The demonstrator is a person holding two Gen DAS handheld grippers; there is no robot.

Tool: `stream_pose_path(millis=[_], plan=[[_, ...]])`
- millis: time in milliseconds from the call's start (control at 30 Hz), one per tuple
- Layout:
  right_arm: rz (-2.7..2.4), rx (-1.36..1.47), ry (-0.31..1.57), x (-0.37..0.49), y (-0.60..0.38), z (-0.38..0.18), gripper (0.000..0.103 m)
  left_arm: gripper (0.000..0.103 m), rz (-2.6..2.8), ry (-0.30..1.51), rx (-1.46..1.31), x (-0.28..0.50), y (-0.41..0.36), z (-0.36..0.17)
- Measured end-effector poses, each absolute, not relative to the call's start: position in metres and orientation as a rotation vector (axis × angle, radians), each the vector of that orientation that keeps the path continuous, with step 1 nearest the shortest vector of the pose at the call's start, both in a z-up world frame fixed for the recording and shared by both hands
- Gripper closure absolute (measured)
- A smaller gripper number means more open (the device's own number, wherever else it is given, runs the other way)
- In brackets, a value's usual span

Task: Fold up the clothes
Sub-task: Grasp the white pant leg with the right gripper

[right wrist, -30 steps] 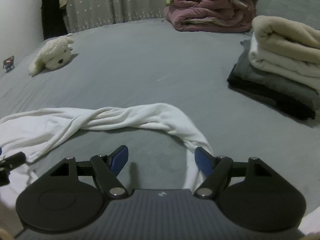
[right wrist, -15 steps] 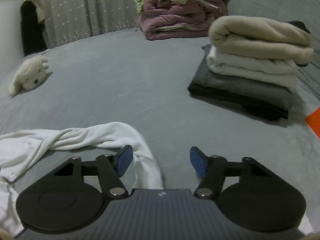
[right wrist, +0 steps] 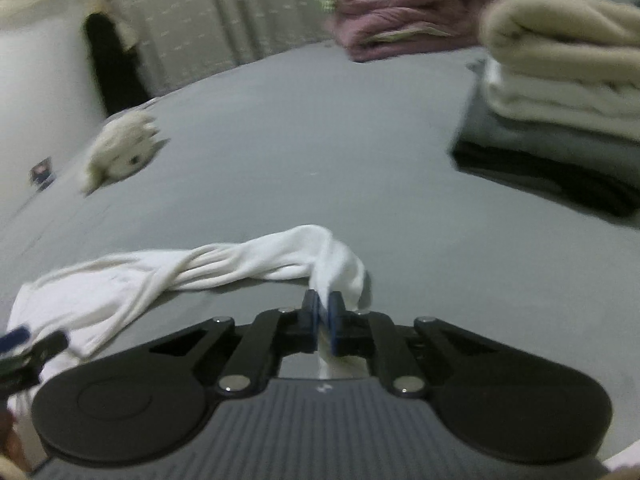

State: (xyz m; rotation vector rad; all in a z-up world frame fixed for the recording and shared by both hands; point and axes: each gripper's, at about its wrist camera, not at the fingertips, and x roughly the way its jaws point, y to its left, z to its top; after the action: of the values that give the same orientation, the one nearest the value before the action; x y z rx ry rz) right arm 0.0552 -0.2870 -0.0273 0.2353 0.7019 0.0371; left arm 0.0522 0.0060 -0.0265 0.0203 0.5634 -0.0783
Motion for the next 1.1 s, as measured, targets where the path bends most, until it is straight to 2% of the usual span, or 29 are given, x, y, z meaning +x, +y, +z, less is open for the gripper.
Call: stream_pose_path(millis=[333, 400, 500, 533, 567, 733, 1000, 1100], plan=[[0.303, -0.015, 0.845, 0.041, -0.235, -0.042, 0.094, 0.001, -0.083, 0.576, 0.022, 0.054, 0.006, -0.029], [0.33, 0.003, 0.855, 0.04, -0.237, -0.041, 0.087, 0.001, -0.084, 0.578, 0.026, 0.054, 0.005, -0.029], [0.342, 0.095, 0.845, 0.037, -0.25, -0.034, 0.08, 0.001, -0.083, 0.581, 0.031, 0.053, 0.004, -0.03], [0.337, 0.121, 0.832, 0.036, -0.254, -0.031, 0.067, 0.001, -0.082, 0.581, 0.033, 0.053, 0.004, -0.031], [0.327, 0.147, 0.816, 0.034, -0.259, -0.028, 0.059, 0.001, -0.081, 0.581, 0.034, 0.053, 0.003, -0.031], [0.247, 0.32, 0.749, 0.041, -0.286, -0.022, 0.059, 0.001, -0.08, 0.581, 0.039, 0.053, 0.002, -0.031], [0.1, 0.621, 0.783, 0.067, -0.321, -0.052, 0.059, 0.001, -0.082, 0.58, 0.033, 0.054, 0.003, -0.031], [0.102, 0.634, 0.781, 0.071, -0.318, -0.055, 0.066, 0.001, -0.082, 0.581, 0.031, 0.054, 0.004, -0.031]])
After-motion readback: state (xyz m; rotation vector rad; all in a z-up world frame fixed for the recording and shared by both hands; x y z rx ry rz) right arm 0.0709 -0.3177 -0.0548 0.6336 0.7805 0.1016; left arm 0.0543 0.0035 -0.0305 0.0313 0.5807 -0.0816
